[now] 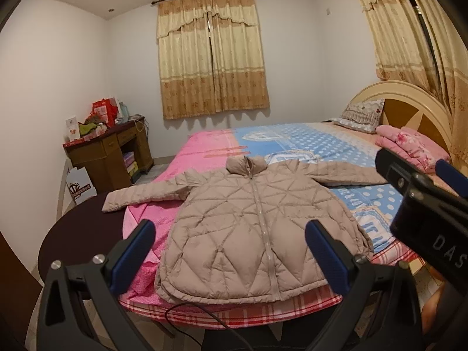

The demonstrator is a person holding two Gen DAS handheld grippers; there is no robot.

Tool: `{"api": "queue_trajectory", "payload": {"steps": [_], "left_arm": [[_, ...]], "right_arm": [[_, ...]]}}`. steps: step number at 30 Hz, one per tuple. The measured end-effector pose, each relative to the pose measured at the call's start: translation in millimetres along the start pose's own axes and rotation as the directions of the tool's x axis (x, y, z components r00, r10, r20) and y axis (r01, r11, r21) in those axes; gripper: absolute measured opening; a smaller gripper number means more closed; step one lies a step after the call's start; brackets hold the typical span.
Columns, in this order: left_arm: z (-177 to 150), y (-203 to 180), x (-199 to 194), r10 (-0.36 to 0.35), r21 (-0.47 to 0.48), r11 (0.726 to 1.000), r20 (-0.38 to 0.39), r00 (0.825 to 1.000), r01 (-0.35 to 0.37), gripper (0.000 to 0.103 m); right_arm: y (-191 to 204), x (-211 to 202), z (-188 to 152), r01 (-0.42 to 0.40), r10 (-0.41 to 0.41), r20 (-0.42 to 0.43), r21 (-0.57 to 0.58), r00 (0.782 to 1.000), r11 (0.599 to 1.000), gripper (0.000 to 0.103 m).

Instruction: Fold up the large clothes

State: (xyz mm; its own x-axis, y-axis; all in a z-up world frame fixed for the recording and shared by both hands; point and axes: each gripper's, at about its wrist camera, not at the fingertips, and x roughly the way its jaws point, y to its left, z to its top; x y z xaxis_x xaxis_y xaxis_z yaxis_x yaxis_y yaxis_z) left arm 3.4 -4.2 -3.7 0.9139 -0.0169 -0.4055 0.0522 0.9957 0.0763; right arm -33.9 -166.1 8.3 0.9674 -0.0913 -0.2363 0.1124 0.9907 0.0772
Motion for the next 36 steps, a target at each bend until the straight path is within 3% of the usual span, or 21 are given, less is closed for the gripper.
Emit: {"api": "queue_trajectory", "payload": {"steps": [36], "left_arm": [[-4.5,-1.2,4.5,0.007,-0.014,1.000,-0.009,1.000,-0.007,0.103]], "right_arm": [[-1.4,2.6,-9.0,-0.009,0.009,-0.018,0.005,1.000,1.000,0.102]]}}
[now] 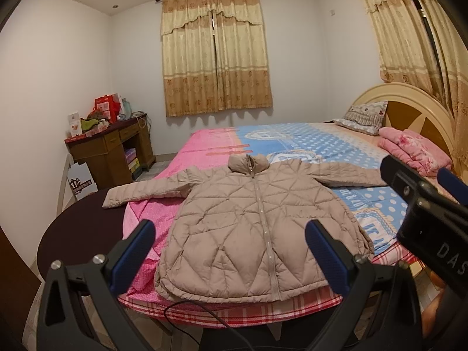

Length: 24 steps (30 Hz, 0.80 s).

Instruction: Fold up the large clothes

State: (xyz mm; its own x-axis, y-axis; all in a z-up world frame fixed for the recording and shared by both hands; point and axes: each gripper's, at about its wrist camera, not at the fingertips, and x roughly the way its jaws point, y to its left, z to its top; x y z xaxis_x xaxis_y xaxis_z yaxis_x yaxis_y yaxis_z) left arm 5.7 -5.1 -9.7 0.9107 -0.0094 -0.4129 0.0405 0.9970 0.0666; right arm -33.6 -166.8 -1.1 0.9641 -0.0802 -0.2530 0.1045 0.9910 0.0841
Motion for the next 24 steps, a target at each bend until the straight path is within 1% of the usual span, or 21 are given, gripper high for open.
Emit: {"api": "queue_trajectory", "payload": {"steps": [24], "left_arm": [[-0.6,0.4,0.0,0.001,-0.002,1.000,0.000,1.000,-0.001,0.103]], "right_arm": [[0.7,1.6,-1.7,-0.009,0.009,-0.011,0.006,1.000,1.000,0.102]]}}
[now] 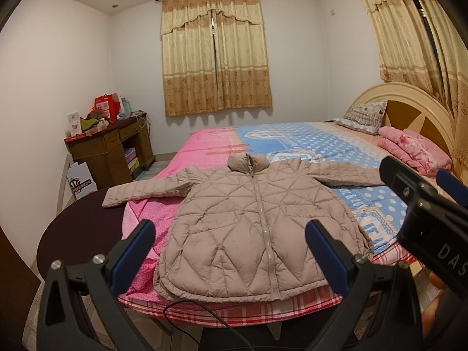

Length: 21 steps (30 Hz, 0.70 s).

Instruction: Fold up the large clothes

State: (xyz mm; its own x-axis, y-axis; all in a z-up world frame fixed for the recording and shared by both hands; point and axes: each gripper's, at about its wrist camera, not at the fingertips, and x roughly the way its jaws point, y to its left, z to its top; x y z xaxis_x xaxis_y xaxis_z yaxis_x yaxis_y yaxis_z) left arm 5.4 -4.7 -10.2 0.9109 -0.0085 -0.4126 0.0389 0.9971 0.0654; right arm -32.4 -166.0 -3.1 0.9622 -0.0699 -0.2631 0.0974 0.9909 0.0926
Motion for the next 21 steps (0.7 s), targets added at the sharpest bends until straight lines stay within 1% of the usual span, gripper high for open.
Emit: {"api": "queue_trajectory", "payload": {"steps": [21], "left_arm": [[-2.5,0.7,1.3,-0.002,-0.001,1.000,-0.009,1.000,0.002,0.103]], "right_arm": [[2.1,1.6,-2.2,-0.004,0.005,-0.014,0.002,1.000,1.000,0.102]]}}
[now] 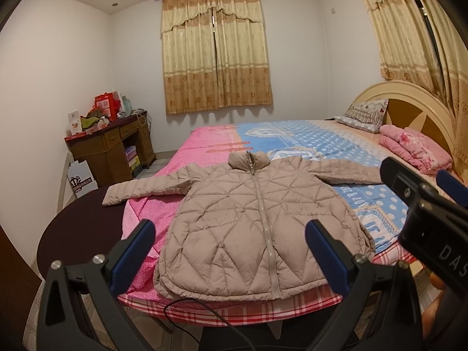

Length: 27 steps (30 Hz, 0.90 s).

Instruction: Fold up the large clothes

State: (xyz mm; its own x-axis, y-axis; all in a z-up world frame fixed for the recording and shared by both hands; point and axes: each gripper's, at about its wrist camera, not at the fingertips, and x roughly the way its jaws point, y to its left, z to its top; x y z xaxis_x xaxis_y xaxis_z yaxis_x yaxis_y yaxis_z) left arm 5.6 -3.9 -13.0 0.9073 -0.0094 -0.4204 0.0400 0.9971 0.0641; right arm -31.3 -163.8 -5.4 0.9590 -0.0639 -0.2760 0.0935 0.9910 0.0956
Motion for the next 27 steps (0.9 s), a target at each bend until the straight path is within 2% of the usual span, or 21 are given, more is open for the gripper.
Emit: {"api": "queue_trajectory", "payload": {"steps": [8,15,18,22,25,27], "left_arm": [[-3.1,-0.2,8.1,0.008,-0.001,1.000,-0.025,1.000,-0.008,0.103],[-10.5,1.9,43.0,-0.016,-0.031,0.999,-0.126,0.992,0.012,0.103],[-13.6,1.6,55.4,-0.022,-0.048,0.999,-0.136,0.990,0.016,0.103],[-14.6,-8.6,77.1,-0.019,0.014,1.000,-0.151,0.988,0.022,0.103],[-15.8,-10.8,100.3,-0.023,0.035,0.999,-0.188,0.982,0.031,0.103],[-14.8,-5.2,119.2,-0.045,0.011,0.999,-0.229,0.972,0.049,0.103]], "right_arm": [[-3.8,8.1,-0.2,0.015,-0.015,-0.011,0.001,1.000,1.000,0.102],[-24.9,49.7,-10.1,0.039,-0.031,-0.126,0.054,0.992,0.998,0.102],[-36.2,70.9,-16.6,0.039,-0.026,-0.172,0.076,0.985,0.996,0.102],[-52.9,97.0,-20.7,0.033,-0.010,-0.213,0.101,0.977,0.994,0.102],[-79.3,128.8,-26.5,0.007,0.042,-0.272,0.176,0.961,0.984,0.102],[-102.4,149.3,-31.2,0.027,0.043,-0.299,0.224,0.953,0.974,0.102]]}}
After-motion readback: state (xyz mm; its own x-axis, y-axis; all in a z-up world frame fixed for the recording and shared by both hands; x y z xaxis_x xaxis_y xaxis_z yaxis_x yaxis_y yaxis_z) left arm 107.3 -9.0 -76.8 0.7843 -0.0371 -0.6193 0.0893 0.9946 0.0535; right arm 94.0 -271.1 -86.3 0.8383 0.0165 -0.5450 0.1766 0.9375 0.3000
